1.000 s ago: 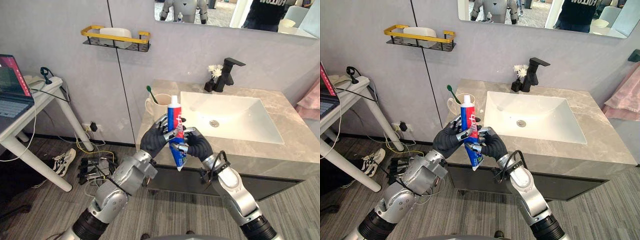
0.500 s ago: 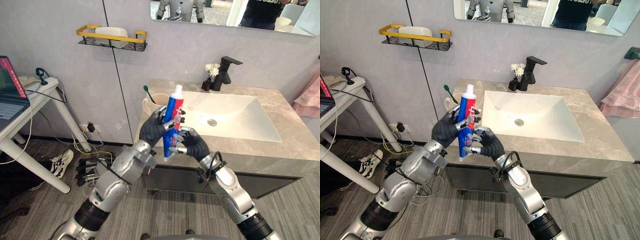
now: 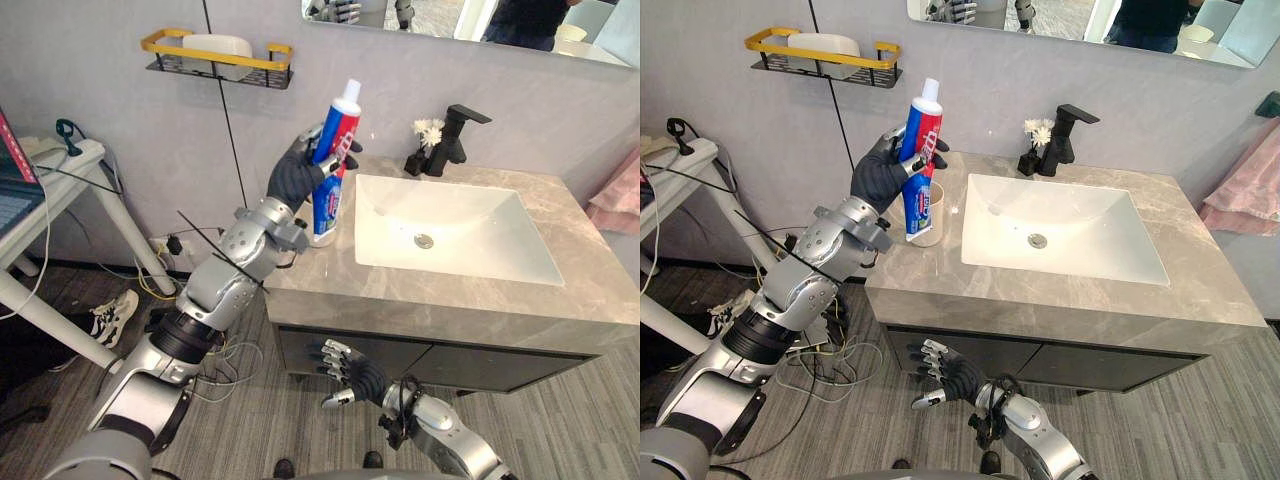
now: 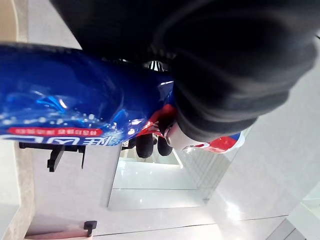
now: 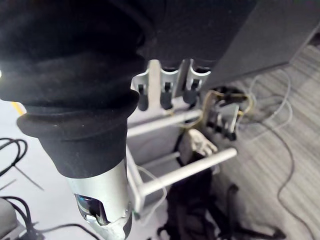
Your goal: Organize washtable
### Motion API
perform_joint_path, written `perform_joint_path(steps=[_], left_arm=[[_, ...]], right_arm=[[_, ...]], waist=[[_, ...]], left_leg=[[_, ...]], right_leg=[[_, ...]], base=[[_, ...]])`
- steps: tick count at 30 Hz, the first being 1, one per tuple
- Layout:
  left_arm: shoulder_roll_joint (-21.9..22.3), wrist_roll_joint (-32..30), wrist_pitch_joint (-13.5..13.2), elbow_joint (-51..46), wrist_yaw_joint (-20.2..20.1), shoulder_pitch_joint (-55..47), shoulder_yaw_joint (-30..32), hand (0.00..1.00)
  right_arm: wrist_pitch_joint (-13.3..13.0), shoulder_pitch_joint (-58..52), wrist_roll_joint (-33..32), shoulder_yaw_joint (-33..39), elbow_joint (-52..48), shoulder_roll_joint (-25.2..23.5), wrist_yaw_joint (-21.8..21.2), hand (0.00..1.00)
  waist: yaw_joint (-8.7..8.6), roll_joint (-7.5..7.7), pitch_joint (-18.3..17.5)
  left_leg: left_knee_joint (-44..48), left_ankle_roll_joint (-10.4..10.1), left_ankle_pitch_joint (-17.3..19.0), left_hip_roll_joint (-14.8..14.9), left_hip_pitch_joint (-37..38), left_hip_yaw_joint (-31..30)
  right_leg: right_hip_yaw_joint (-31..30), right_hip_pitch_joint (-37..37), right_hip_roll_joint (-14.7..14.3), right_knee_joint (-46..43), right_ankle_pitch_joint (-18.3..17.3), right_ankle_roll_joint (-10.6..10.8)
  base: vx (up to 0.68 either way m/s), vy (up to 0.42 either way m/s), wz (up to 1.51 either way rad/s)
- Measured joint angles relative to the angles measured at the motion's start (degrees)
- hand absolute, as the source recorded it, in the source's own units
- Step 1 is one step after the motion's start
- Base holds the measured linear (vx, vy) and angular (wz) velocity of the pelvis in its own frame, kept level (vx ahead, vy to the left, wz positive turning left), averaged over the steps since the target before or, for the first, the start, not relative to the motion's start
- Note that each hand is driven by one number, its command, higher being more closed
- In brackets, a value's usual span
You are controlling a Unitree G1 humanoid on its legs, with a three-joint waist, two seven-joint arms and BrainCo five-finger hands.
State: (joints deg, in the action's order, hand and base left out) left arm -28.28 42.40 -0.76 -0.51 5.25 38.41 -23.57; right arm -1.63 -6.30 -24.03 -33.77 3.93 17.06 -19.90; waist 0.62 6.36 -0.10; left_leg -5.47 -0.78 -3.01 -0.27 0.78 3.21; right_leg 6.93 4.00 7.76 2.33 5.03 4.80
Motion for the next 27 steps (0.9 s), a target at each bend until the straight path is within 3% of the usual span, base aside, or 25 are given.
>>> perform_joint_path(steps=[7, 10, 16, 20, 27], left_arm=[[0.2, -3.6, -1.7, 3.3, 1.3, 5.4, 2.8, 1.00], [2.6, -6.1, -2.5, 3.3, 1.9, 5.6, 6.4, 1.00], [10.0, -16.9, -4.2, 1.3, 7.7, 8.8, 14.1, 1.00], [13.0, -23.2, -5.4, -1.8, 10.9, 11.1, 17.6, 1.00], [17.1, -29.9, -7.9, -5.6, 15.6, 14.6, 22.7, 1.00]], right_arm=[[-0.4, -2.1, 1.7, 0.0, 0.0, -1.4, 0.0, 0.00], [-0.5, -2.1, 2.1, 0.1, 0.3, -1.9, 0.4, 0.00], [-1.7, -2.0, 3.1, 0.1, 2.0, -3.9, 1.2, 0.00], [-2.1, -1.9, 3.9, 0.3, 2.1, -4.4, 2.1, 0.00], [-2.3, -1.9, 4.0, 1.9, 2.0, -4.3, 3.1, 0.00]], waist=[[-0.12, 1.28, 1.1], [-0.20, 1.46, 1.7], [-0.31, 2.76, 4.6], [-1.36, 2.60, 5.0], [-1.42, 2.28, 7.5]], left_leg=[[0.0, -0.2, 0.2, -0.1, 0.1, 0.4], [0.0, -0.3, 0.2, -0.1, 0.2, 0.7], [0.1, 0.1, 0.1, -0.1, 0.4, 1.4], [0.1, 0.4, 0.7, -0.4, 1.2, 1.7], [0.0, 0.4, 1.5, -0.4, 2.2, 3.1]], right_leg=[[-0.4, 0.0, 0.0, 0.6, -0.1, -0.6], [-0.6, 0.0, 0.1, 0.8, 0.0, -0.7], [-0.8, -0.1, -0.6, 0.9, 0.6, -1.2], [-0.8, -0.8, -0.7, 0.8, 0.8, -1.3], [-2.0, -0.7, -0.9, 0.0, 0.4, -1.9]], base=[[-0.02, 0.010, -0.04], [-0.01, 0.009, -0.05], [0.01, -0.001, -0.04], [0.02, 0.015, -0.07], [0.00, 0.010, -0.10]])
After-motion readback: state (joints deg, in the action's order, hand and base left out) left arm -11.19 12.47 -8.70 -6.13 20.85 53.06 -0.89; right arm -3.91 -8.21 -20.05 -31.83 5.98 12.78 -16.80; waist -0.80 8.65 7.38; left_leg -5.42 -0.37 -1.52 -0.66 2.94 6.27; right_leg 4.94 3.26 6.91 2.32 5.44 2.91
